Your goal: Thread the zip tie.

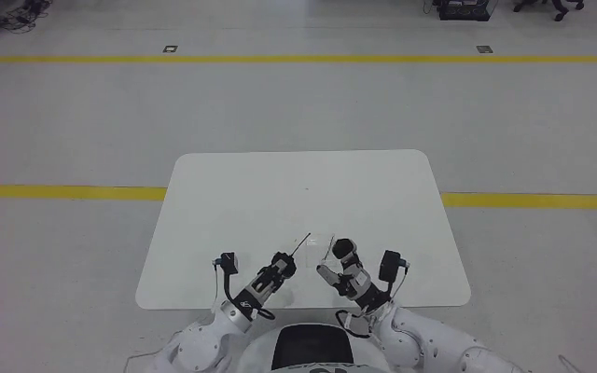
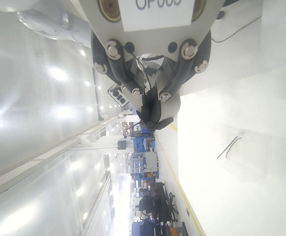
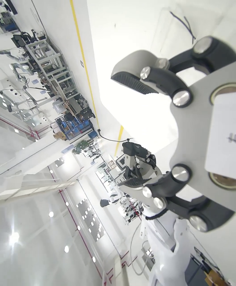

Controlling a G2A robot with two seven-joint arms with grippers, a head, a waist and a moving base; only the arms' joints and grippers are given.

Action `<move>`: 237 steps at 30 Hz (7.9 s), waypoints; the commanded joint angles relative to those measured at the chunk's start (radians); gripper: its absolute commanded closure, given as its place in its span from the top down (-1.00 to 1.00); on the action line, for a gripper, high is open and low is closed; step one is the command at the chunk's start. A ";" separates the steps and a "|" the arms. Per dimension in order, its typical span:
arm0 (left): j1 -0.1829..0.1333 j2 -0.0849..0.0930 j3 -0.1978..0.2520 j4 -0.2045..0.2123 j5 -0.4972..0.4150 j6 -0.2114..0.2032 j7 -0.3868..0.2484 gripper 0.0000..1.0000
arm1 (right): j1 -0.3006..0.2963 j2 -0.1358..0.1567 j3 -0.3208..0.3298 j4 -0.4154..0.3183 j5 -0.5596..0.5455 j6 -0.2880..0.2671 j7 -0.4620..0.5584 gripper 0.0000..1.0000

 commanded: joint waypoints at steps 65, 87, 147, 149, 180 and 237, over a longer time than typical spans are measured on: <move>0.012 -0.098 -0.247 0.069 -0.279 0.000 -0.496 -1.00 | -0.162 0.001 0.641 -0.116 1.097 0.000 1.581 1.00; -0.089 -0.145 -0.164 0.182 -0.510 0.000 -0.685 -1.00 | -0.091 -0.074 0.557 0.095 1.544 0.000 2.041 1.00; -0.093 -0.288 -0.168 0.299 -0.653 0.000 -0.967 -1.00 | 0.036 -0.279 0.433 0.341 1.698 0.020 2.177 -0.68; -0.092 -0.289 -0.169 0.299 -0.652 0.000 -0.967 -1.00 | 0.036 -0.282 0.435 0.344 1.696 0.021 2.179 -0.70; -0.088 -0.300 -0.178 0.308 -0.647 0.000 -0.977 -1.00 | 0.019 -0.310 0.486 0.379 1.634 0.042 2.194 -1.00; -0.085 -0.301 -0.185 0.305 -0.644 0.000 -0.975 -1.00 | -0.039 -0.316 0.577 0.382 1.520 0.066 2.182 -1.00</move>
